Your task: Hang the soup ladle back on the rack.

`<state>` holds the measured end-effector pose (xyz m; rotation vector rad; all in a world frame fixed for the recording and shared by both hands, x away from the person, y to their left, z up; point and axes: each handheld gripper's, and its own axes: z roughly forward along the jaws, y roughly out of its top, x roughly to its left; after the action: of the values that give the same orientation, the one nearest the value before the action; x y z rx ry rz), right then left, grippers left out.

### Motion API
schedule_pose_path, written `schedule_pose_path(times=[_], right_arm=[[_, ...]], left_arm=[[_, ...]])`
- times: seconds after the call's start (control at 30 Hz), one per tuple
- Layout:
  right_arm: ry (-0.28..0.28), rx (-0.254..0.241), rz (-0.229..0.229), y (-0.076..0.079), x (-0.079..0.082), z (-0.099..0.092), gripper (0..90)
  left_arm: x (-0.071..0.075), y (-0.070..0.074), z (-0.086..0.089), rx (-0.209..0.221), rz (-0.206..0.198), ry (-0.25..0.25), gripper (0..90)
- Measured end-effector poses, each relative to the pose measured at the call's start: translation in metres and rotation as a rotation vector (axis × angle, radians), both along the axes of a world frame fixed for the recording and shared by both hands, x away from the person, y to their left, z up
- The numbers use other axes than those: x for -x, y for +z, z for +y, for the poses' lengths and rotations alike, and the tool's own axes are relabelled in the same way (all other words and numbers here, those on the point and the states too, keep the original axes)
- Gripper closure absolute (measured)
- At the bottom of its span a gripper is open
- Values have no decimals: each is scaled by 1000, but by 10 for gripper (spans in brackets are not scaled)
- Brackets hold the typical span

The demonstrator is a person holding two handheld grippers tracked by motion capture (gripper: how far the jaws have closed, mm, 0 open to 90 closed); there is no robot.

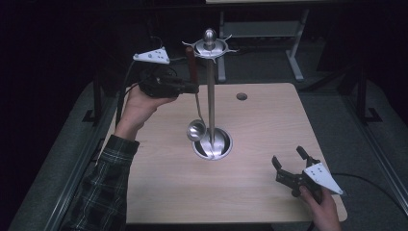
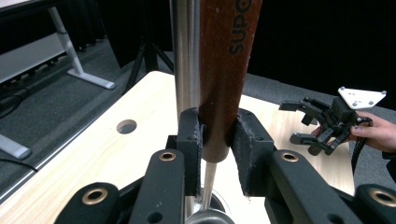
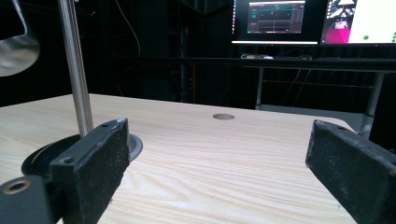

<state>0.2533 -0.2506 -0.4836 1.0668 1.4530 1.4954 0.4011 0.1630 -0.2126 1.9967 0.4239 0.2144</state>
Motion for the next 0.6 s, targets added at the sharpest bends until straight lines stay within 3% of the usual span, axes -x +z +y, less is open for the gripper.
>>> schedule_pose_path(times=[0.07,0.37,0.6], right_arm=[[0,0,0,0,0,0,60],[1,0,1,0,0,0,60],[6,-7,-1,0,0,-1,60]], left_arm=[[0,-2,-2,-14,4,-2,735],[4,-4,5,2,2,1,725],[10,-8,15,-10,5,7,633]])
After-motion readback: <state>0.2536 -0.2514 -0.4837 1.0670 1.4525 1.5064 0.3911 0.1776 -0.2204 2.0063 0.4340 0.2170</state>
